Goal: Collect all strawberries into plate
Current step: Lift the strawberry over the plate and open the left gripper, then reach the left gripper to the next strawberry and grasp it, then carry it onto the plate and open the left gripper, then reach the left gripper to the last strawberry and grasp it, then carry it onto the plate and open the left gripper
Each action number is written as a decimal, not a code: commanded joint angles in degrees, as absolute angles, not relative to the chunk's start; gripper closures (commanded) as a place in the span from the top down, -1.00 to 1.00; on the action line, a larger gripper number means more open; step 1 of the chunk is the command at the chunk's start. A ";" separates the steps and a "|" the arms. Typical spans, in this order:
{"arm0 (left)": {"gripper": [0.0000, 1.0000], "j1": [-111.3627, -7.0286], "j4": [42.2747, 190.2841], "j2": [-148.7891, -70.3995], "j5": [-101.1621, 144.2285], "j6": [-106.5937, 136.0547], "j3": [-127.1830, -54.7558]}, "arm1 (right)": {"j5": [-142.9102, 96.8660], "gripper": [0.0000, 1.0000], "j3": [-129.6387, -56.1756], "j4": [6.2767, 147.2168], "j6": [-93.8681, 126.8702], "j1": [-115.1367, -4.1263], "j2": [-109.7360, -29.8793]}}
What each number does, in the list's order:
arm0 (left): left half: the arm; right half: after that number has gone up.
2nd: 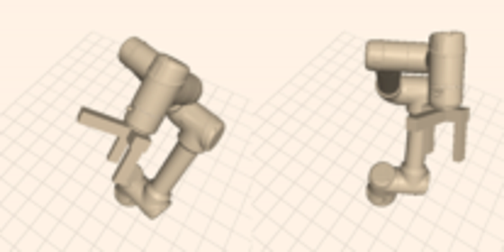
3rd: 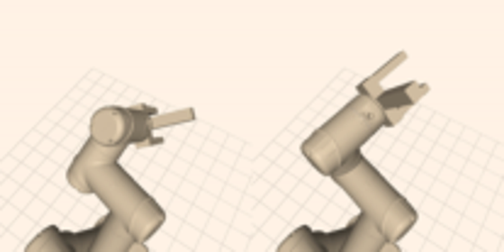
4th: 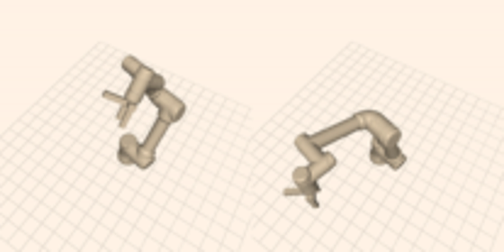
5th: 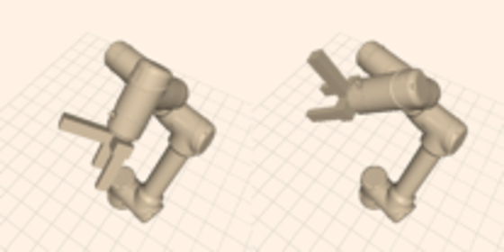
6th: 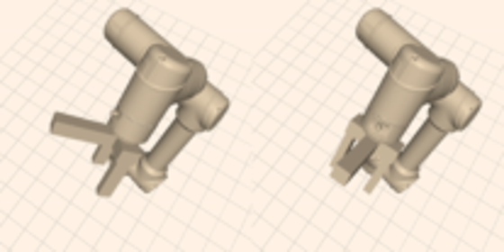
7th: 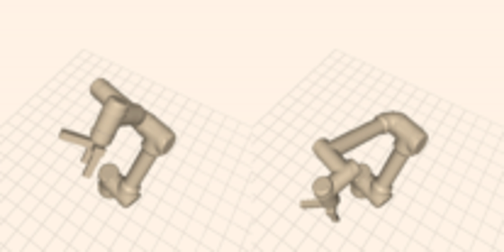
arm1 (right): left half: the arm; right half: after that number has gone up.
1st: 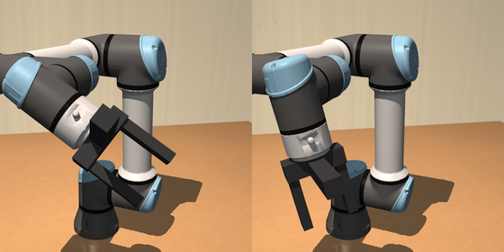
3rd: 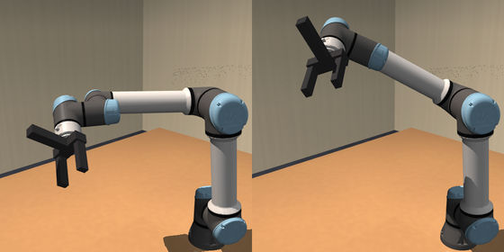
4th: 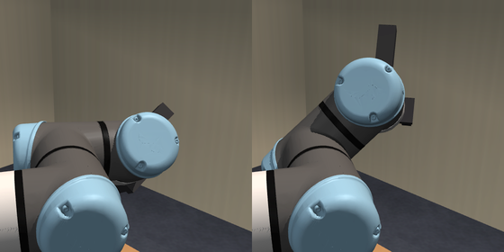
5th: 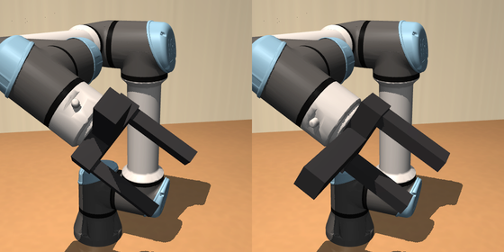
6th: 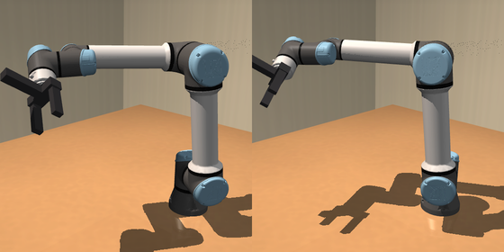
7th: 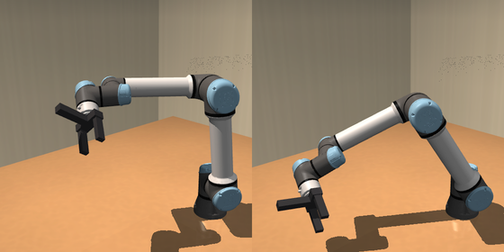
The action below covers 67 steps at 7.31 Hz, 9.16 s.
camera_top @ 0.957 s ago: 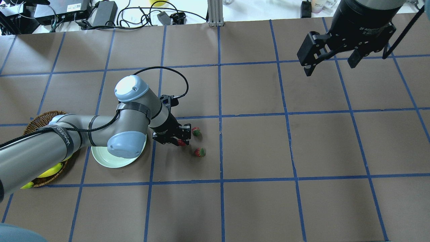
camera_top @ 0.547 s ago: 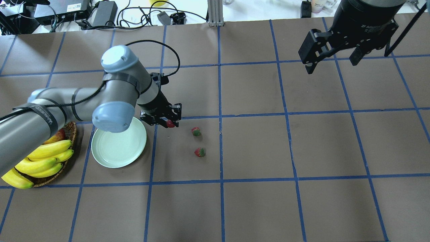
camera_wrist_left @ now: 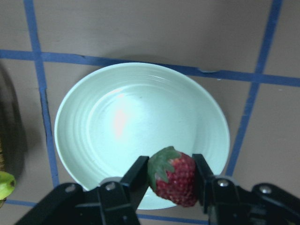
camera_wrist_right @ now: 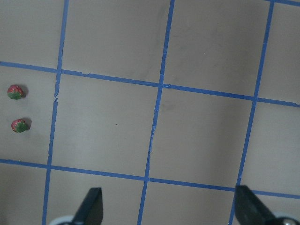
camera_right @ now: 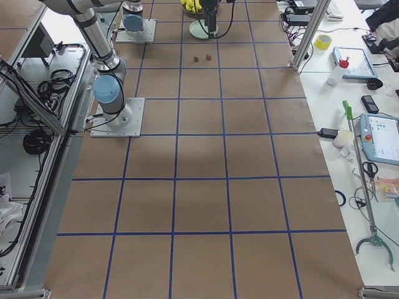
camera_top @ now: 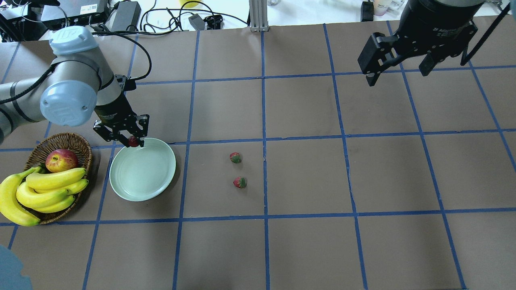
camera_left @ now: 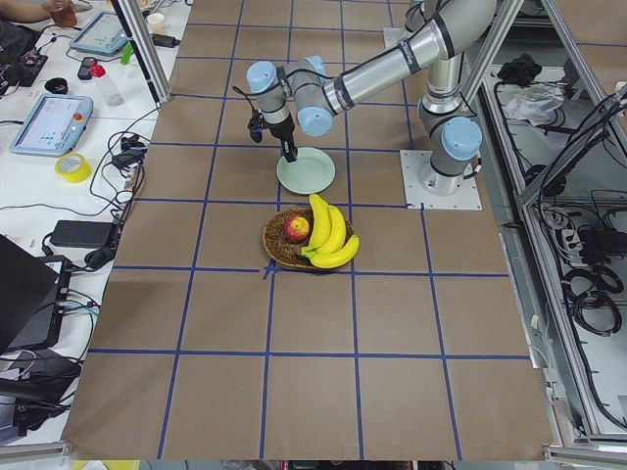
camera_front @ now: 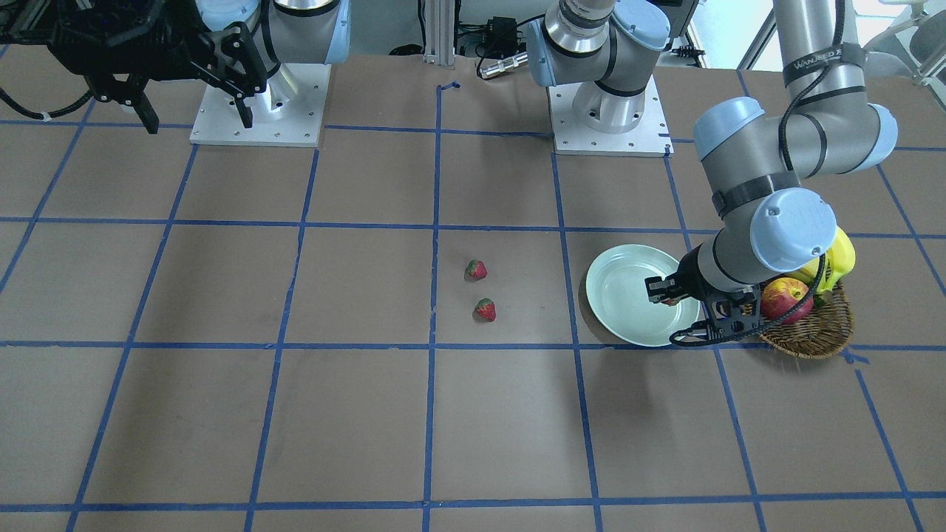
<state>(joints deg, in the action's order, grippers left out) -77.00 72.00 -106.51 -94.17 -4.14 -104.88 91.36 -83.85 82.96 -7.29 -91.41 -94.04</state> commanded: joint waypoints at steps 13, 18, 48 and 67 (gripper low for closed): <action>1.00 -93.06 56.46 -108.97 -77.90 12.98 -105.63 | 91.32 1.00 -84.20 83.06 -7.29 -91.49 -94.13; 1.00 -98.25 51.51 -114.60 -75.32 22.66 -109.16 | 91.32 1.00 -84.11 83.06 -7.38 -91.49 -94.04; 1.00 -105.29 62.14 -109.50 -79.03 52.69 -110.29 | 91.32 1.00 -84.02 83.06 -7.21 -91.49 -93.96; -1.00 -82.20 71.46 -108.28 -95.28 14.97 -107.21 | 91.05 1.00 -84.11 83.06 -7.12 -91.49 -93.96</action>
